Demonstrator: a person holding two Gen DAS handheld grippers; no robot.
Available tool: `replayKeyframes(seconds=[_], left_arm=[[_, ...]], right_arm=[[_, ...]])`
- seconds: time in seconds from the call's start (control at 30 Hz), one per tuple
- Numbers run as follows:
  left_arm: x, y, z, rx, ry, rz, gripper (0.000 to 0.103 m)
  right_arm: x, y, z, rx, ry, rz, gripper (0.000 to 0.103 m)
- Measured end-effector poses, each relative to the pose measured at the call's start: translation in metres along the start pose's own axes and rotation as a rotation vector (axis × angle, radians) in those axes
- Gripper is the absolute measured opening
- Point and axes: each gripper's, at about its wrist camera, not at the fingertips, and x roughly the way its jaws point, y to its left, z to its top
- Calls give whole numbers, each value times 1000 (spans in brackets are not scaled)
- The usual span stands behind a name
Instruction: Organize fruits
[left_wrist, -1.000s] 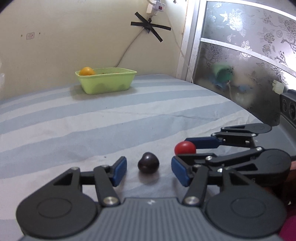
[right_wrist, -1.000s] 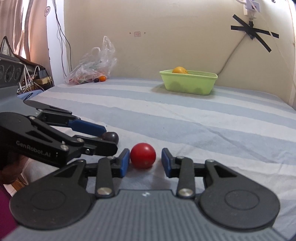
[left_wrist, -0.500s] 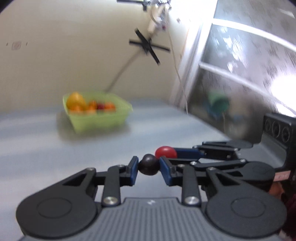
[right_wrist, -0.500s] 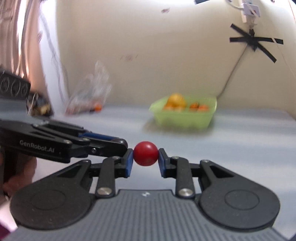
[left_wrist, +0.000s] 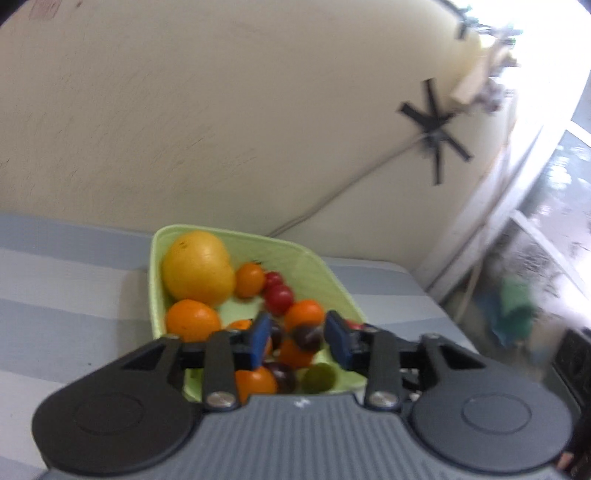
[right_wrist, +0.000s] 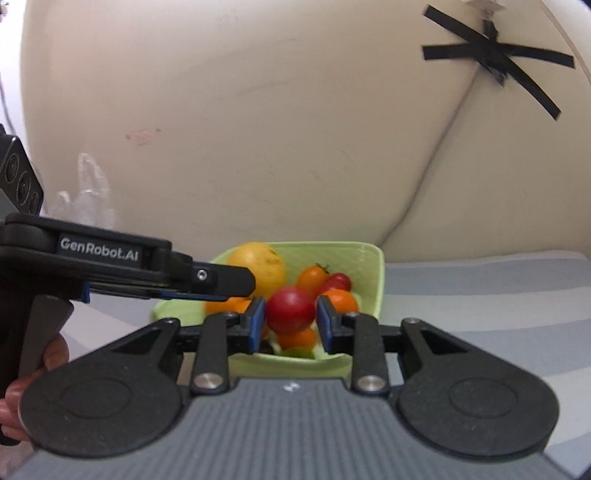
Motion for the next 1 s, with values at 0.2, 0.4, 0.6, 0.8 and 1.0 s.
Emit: replayKeyframes(seconds=[0.2, 0.4, 0.6, 0.8, 1.0], left_arm=[[-33, -9, -9, -16, -45, 7, 39], [-101, -51, -61, 155, -108, 144, 59], [-158, -73, -124, 182, -101, 207, 86], [-205, -87, -166, 199, -144, 272, 103], [-219, -90, -186, 174, -106, 359, 103]], right_arm=[[-49, -14, -4, 133, -70, 21, 40], [-126, 0, -43, 269, -94, 26, 50], [-180, 28, -85, 349, -87, 32, 71], [-200, 56, -113, 380, -48, 47, 71], [-212, 74, -134, 385, -6, 46, 71]])
